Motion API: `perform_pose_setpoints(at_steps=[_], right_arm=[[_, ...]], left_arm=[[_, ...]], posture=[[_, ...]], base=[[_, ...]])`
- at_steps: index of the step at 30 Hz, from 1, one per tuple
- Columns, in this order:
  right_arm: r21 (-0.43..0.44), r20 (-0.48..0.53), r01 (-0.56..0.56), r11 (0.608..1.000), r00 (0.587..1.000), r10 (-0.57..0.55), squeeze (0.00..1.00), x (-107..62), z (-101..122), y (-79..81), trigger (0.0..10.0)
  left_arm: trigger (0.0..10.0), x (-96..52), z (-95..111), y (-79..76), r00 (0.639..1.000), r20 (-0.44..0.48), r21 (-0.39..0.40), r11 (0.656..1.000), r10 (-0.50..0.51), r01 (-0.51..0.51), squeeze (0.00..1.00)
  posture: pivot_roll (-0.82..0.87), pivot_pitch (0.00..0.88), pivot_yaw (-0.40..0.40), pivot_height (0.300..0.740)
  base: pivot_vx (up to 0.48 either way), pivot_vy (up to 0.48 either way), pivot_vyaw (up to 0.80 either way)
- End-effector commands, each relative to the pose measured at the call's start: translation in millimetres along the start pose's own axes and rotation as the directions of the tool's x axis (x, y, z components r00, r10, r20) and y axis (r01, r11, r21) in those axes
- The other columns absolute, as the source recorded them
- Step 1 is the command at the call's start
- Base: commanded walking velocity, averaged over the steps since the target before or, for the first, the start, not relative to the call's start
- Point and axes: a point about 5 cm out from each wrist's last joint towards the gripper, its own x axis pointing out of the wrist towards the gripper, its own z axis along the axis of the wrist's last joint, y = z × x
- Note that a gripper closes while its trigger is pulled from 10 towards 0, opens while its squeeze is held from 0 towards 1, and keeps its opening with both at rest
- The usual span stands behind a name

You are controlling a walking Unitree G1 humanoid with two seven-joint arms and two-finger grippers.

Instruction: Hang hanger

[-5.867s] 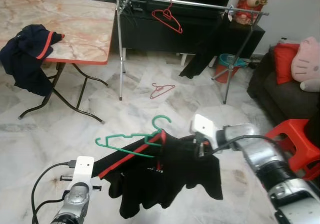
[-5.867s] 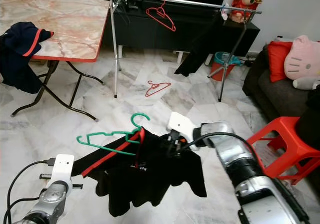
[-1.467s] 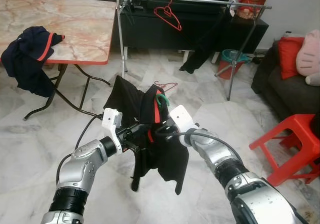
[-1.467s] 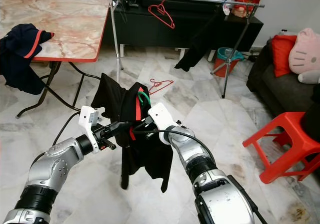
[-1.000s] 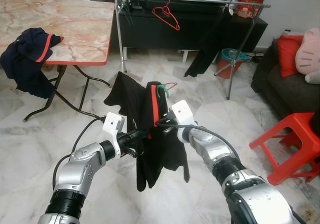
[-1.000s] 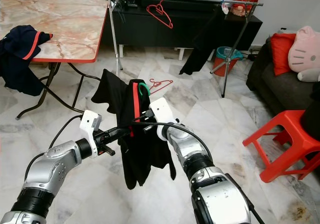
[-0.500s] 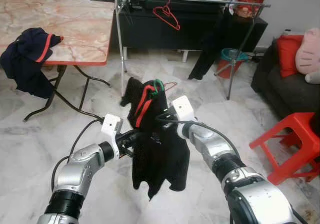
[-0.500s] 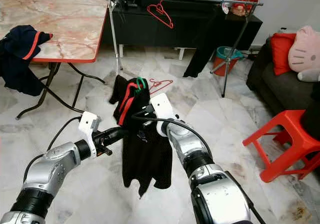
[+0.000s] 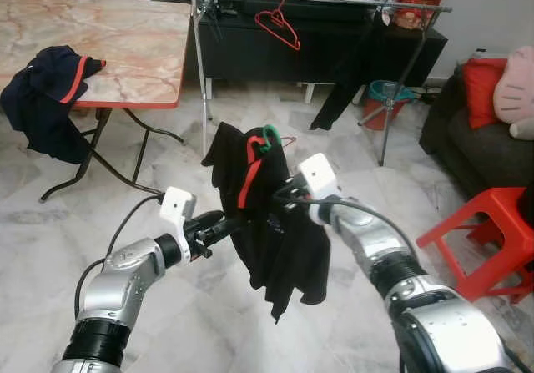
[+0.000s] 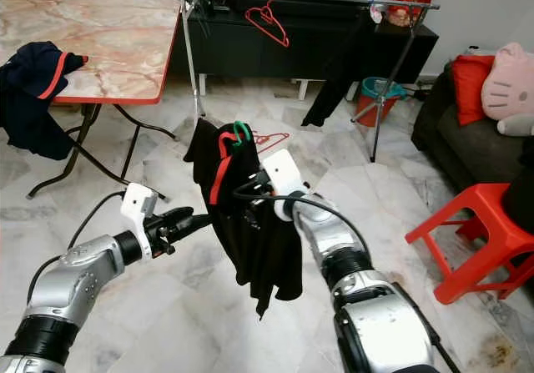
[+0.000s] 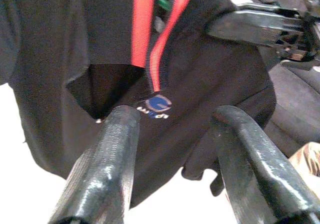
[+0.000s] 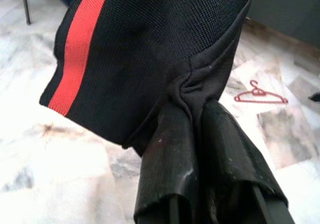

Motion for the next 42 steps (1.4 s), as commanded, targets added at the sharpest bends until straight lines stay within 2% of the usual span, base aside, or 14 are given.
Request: perform_pose_setpoints(at_steps=[1, 4, 5, 6, 7, 8, 9, 10, 16, 21, 26, 31, 33, 42], right_arm=[[-0.047, 0.036, -0.014, 0.999, 0.999, 0.015, 0.00, -5.3, 5.8, -8.1, 0.0], [-0.066, 0.031, -0.053, 0.996, 0.998, 0.055, 0.00, -14.9, 1.7, -17.6, 0.0], [-0.097, 0.014, -0.085, 0.992, 0.996, 0.087, 0.00, -20.6, -2.3, -21.6, 0.0], [-0.097, 0.014, -0.085, 0.992, 0.996, 0.087, 0.00, -20.6, -2.3, -21.6, 0.0], [-0.163, -0.006, -0.135, 0.977, 0.991, 0.136, 0.00, -27.3, -6.9, -23.7, 0.7], [-0.163, -0.006, -0.135, 0.977, 0.991, 0.136, 0.00, -27.3, -6.9, -23.7, 0.7], [-0.174, -0.010, -0.167, 0.970, 0.986, 0.168, 0.00, -30.8, -9.2, -24.1, 9.2], [-0.181, -0.017, -0.216, 0.959, 0.976, 0.217, 0.00, -37.1, -13.2, -25.8, 10.0], [-0.188, -0.009, -0.323, 0.928, 0.945, 0.327, 0.00, -53.8, -18.3, -32.4, 10.0], [-0.175, 0.001, -0.431, 0.885, 0.899, 0.438, 0.00, -64.4, -19.7, -33.4, 10.0], [-0.154, -0.046, -0.557, 0.816, 0.829, 0.557, 0.00, -78.4, -30.7, -33.1, 10.0], [-0.146, -0.050, -0.622, 0.769, 0.781, 0.622, 0.00, -83.2, -34.8, -27.9, 10.0], [-0.151, -0.045, -0.650, 0.745, 0.757, 0.652, 0.00, -85.4, -35.7, -25.1, 10.0], [-0.168, -0.040, -0.719, 0.674, 0.688, 0.725, 0.00, -88.2, -34.5, -17.8, 10.0]], left_arm=[[10.0, -3.3, 4.9, 0.8, 1.000, 0.011, 0.009, 1.000, 0.001, -0.002, 1.00], [10.0, -7.4, 6.9, 6.6, 0.999, 0.014, 0.034, 0.999, 0.041, -0.041, 1.00], [10.0, -8.7, 7.9, 9.1, 0.998, 0.018, 0.050, 0.997, 0.065, -0.066, 0.35], [10.0, -8.7, 7.9, 9.1, 0.998, 0.018, 0.050, 0.997, 0.065, -0.066, 0.35], [10.0, -10.1, 8.1, 11.3, 0.997, 0.019, 0.060, 0.995, 0.078, -0.079, 0.00], [10.0, -10.1, 8.1, 11.3, 0.997, 0.019, 0.060, 0.995, 0.078, -0.079, 0.00], [10.0, -10.8, 8.4, 13.2, 0.995, 0.023, 0.062, 0.994, 0.093, -0.094, 0.00], [10.0, -11.9, 9.3, 15.7, 0.994, 0.029, 0.063, 0.992, 0.109, -0.111, 0.00], [10.0, -19.5, 19.4, 18.9, 0.996, 0.042, 0.079, 0.993, 0.084, -0.087, 0.00], [10.0, -30.7, 22.2, 21.3, 0.999, 0.003, 0.126, 0.991, 0.037, -0.037, 0.00], [10.0, -56.9, 18.4, 8.9, 0.981, -0.103, 0.145, 0.973, -0.166, 0.180, 0.00], [10.0, -68.7, 7.7, 5.7, 0.953, -0.197, 0.129, 0.957, -0.231, 0.259, 0.00], [10.0, -74.1, 2.3, 0.8, 0.928, -0.232, 0.092, 0.943, -0.291, 0.319, 0.00], [10.0, -71.6, -16.8, 1.5, 0.892, -0.337, 0.073, 0.936, -0.301, 0.344, 0.00]], posture=[[-0.06, 0.000, -0.102, 0.740], [-0.06, 0.000, -0.102, 0.740], [-0.06, 0.000, -0.103, 0.740], [-0.06, 0.000, -0.103, 0.740], [-0.06, 0.000, -0.103, 0.740], [-0.06, 0.000, -0.103, 0.740], [-0.07, 0.000, -0.105, 0.740], [-0.07, 0.000, -0.104, 0.740], [-0.07, 0.000, -0.098, 0.740], [-0.06, 0.000, -0.095, 0.740], [-0.06, 0.000, -0.094, 0.740], [-0.06, 0.000, -0.094, 0.740], [-0.05, 0.000, -0.094, 0.740], [-0.05, 0.000, -0.100, 0.740]], base=[[0.000, 0.000, 0.00], [0.000, 0.000, 0.00], [0.000, 0.000, 0.00], [0.000, 0.000, 0.00], [0.000, 0.000, 0.00], [0.000, 0.000, 0.00], [0.000, 0.000, 0.00], [0.000, 0.000, 0.00], [0.000, 0.000, 0.00], [0.000, 0.000, 0.00], [0.000, 0.000, 0.00], [0.000, 0.000, 0.00], [0.000, 0.000, 0.00], [0.000, 0.000, 0.00]])
